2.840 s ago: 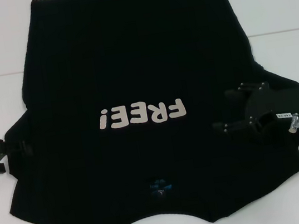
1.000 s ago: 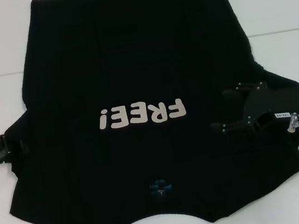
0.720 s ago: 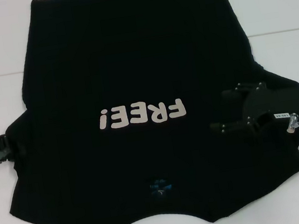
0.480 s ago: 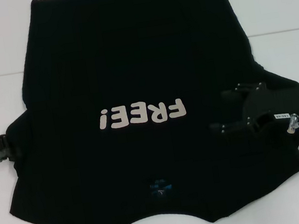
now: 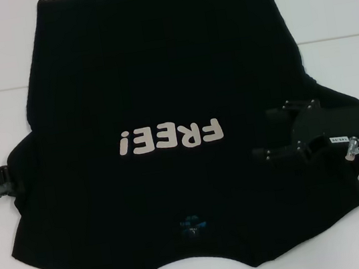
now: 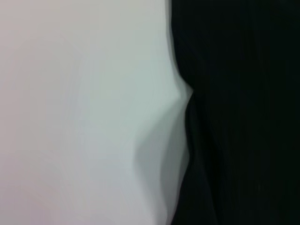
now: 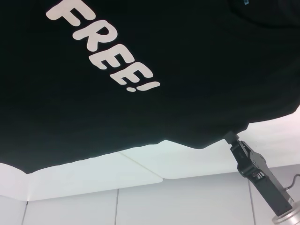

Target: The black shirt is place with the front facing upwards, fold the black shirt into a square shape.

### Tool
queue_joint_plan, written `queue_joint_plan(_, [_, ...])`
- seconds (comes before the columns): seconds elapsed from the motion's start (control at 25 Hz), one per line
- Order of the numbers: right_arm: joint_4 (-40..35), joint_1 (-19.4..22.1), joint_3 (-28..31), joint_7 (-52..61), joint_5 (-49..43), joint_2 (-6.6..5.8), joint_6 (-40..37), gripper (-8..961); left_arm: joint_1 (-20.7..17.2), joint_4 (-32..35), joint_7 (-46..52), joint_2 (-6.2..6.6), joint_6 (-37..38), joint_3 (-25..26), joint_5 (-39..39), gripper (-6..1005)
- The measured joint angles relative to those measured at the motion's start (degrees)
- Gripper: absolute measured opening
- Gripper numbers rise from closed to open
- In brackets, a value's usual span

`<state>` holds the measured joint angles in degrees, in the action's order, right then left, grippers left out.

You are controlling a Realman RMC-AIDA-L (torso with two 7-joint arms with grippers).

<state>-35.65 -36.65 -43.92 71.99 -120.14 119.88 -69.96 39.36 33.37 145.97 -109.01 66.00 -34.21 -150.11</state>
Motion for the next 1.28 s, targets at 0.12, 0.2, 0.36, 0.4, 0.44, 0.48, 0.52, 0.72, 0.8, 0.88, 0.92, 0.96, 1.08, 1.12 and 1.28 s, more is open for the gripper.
queue_joint_plan(0.12, [0.0, 0.0, 0.0, 0.0, 0.0, 0.0, 0.0, 946, -0.1, 0.1, 0.1, 0.03, 0.0, 0.3, 0.2, 1])
queue_joint_plan(0.2, [0.0, 0.1, 0.0, 0.0, 0.0, 0.0, -0.1, 946, -0.2, 0.2, 0.1, 0.15, 0.0, 0.5, 0.2, 1])
queue_joint_plan(0.36, [-0.2, 0.2, 0.1, 0.0, 0.0, 0.0, -0.1, 946, -0.2, 0.5, 0.2, 0.36, 0.0, 0.7, 0.1, 1])
queue_joint_plan(0.4, [-0.2, 0.2, 0.2, 0.0, 0.0, 0.0, -0.1, 946, -0.3, 0.8, 0.2, 0.41, 0.0, 0.7, 0.1, 1])
queue_joint_plan(0.44, [-0.2, 0.2, 0.2, 0.0, 0.0, 0.0, -0.1, 946, -0.4, 1.2, 0.2, 0.45, 0.0, 0.7, 0.1, 1])
queue_joint_plan(0.48, [-0.2, 0.2, 0.2, 0.0, 0.0, 0.0, -0.1, 945, -0.5, 1.7, 0.2, 0.54, 0.0, 0.7, 0.1, 1])
queue_joint_plan(0.52, [-0.2, 0.2, 0.2, 0.0, 0.0, 0.0, -0.1, 945, -0.7, 2.1, 0.2, 0.68, 0.0, 0.8, 0.1, 1])
queue_joint_plan(0.72, [-0.3, 0.3, 0.2, 0.0, 0.1, 0.0, -0.1, 945, -1.0, 3.2, 0.5, 2.24, 1.3, 1.0, 0.5, 2])
queue_joint_plan(0.8, [-0.3, 0.3, 0.3, 0.0, 0.1, 0.0, -0.1, 945, -1.0, 3.7, 0.7, 2.78, 1.7, 1.4, 0.5, 2])
queue_joint_plan(0.88, [-0.3, 0.3, 0.3, 0.0, 0.1, 0.0, -0.1, 945, -1.0, 4.6, 0.7, 3.3, 2.5, 2.7, 0.5, 2])
queue_joint_plan(0.92, [-0.3, 0.3, 0.3, 0.0, 0.1, 0.0, -0.1, 945, -0.9, 5.0, 0.6, 3.56, 3.1, 3.4, 0.5, 2])
queue_joint_plan(0.96, [-0.3, 0.3, 0.3, 0.0, 0.1, -0.01, -0.1, 945, -0.8, 5.3, 0.6, 3.77, 3.6, 3.8, 0.5, 2])
queue_joint_plan(1.08, [-0.2, 0.3, 0.2, 0.0, 0.1, -0.08, -0.1, 945, 0.2, 6.2, 0.8, 4.34, 5.0, 4.1, 0.5, 2])
queue_joint_plan(1.12, [-0.2, 0.3, 0.2, 0.0, 0.1, -0.09, -0.1, 945, 0.7, 6.5, 0.8, 4.4, 5.4, 4.0, 0.5, 2])
queue_joint_plan(1.28, [-0.1, 0.3, 0.2, 0.0, 0.1, -0.09, -0.1, 945, 2.0, 7.5, 0.8, 4.42, 6.5, 3.7, 0.2, 1])
